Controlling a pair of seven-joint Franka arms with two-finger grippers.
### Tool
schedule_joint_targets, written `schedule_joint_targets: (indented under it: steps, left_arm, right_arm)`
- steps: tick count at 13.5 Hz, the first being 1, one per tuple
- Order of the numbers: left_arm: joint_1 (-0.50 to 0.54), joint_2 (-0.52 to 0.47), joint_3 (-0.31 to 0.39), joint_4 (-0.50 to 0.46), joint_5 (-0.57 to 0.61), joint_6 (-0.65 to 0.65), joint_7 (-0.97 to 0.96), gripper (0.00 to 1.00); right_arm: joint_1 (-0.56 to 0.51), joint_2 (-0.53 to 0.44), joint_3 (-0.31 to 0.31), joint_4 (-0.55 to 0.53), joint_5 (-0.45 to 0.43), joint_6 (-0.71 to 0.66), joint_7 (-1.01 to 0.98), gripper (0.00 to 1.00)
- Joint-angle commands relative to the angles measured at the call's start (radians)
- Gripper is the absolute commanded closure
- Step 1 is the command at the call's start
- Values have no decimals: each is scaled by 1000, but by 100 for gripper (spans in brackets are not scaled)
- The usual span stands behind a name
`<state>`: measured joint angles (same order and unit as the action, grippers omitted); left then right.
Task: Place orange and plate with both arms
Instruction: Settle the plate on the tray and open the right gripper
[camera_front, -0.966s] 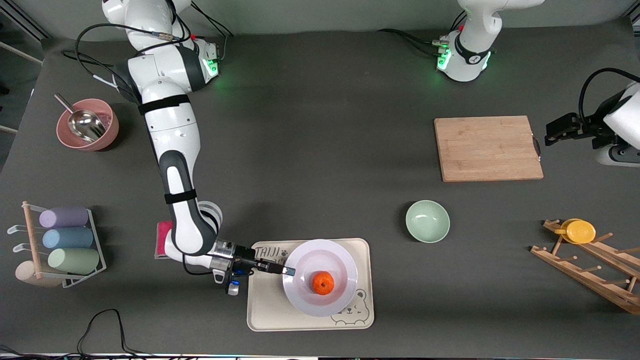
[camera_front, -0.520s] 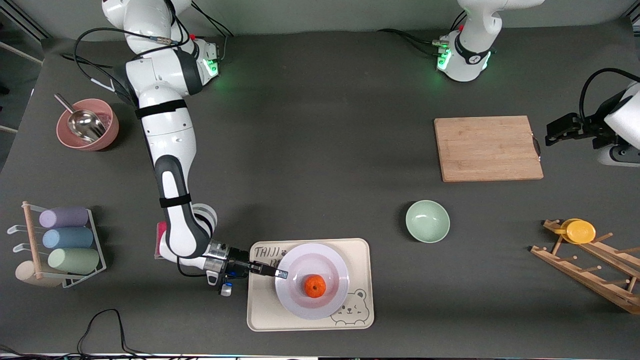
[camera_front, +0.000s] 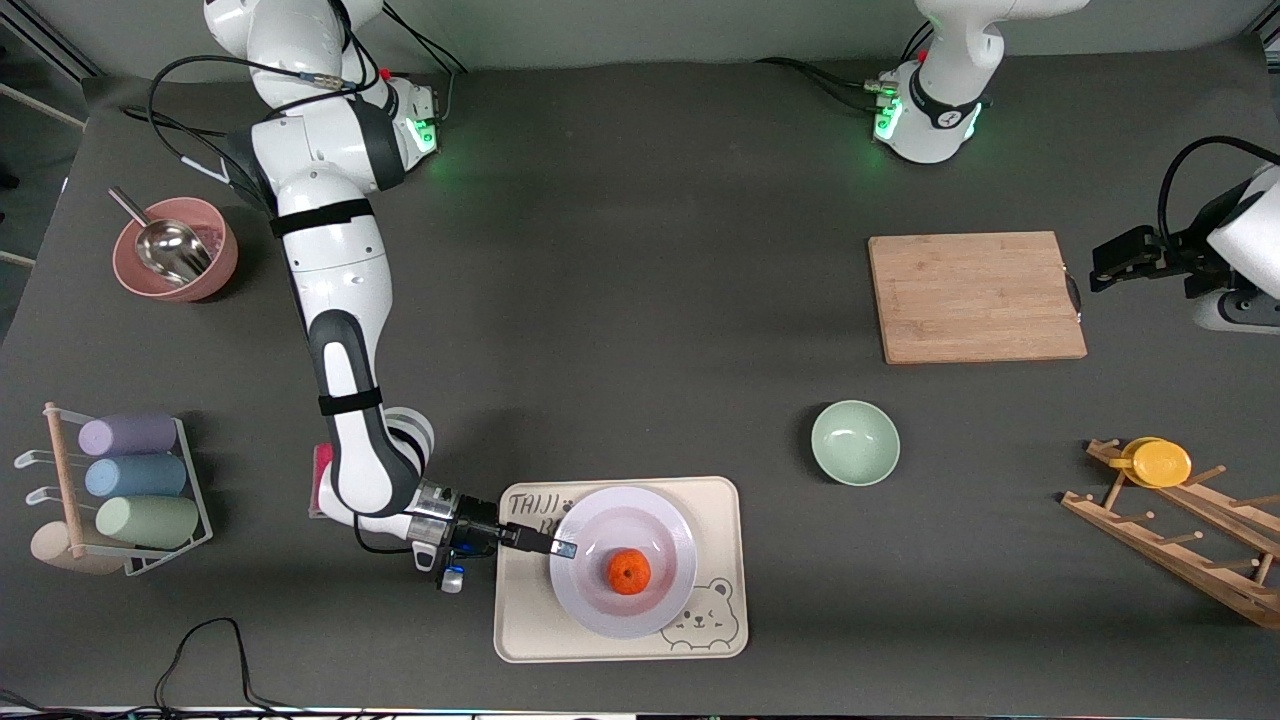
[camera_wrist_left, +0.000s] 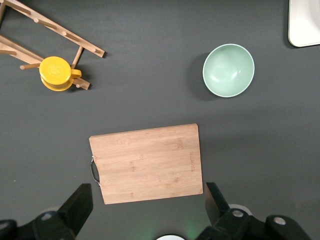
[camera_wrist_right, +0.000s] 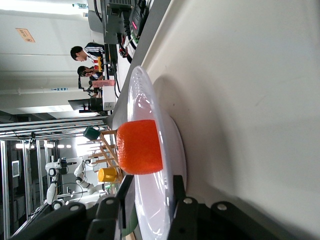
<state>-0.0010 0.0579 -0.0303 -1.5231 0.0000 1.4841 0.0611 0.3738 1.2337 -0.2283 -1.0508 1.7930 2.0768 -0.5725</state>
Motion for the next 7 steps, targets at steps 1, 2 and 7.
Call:
schedule_joint_targets:
  steps: [1,2,7]
  left_arm:
    - [-11,-13,6,-14,6,10,-3,0]
    - [-10,-13,6,-14,6,9,-1,0]
    - [-11,-13,6,-14,6,12,-3,0]
  right_arm:
    - [-12,13,7,32,14,-6,-4,8]
    - [-13,12,1,32,14,-6,-1,0]
    - [-12,-6,-25,34,-12,-7,57,0]
